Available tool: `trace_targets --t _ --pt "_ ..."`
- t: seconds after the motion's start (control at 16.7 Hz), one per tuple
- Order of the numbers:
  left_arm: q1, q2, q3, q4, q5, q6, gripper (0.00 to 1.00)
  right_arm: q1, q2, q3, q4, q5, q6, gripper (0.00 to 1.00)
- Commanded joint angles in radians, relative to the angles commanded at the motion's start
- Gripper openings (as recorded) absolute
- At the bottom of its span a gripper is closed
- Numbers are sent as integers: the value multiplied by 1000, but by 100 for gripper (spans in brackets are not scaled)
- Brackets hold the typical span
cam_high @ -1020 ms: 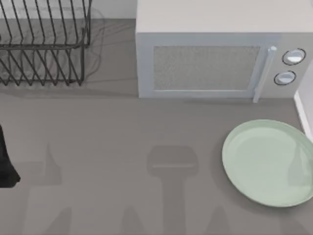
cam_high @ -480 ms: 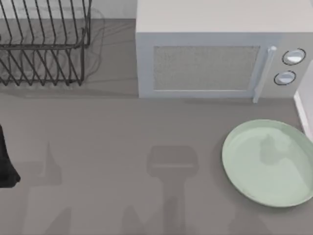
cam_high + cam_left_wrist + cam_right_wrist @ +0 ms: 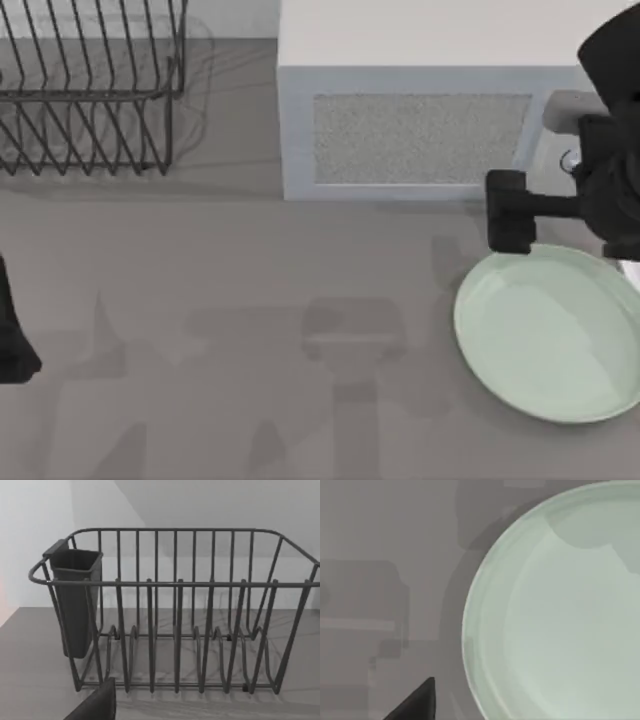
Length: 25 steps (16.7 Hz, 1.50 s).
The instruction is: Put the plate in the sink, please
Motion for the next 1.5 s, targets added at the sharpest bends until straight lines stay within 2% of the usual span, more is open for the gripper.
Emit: trace_targets --t 0.36,0.84,1.02,1.32,1.5 --pt "0 0 0 0 0 0 100 109 389 288 -214 0 112 100" --pt "0 0 0 0 0 0 100 120 443 325 -242 0 128 100" --pt "0 0 0 0 0 0 100 122 475 279 -172 0 129 100" --pt "0 0 0 0 0 0 100 126 568 154 67 1 132 100" --pt "0 0 0 0 0 0 100 127 597 118 118 1 133 100"
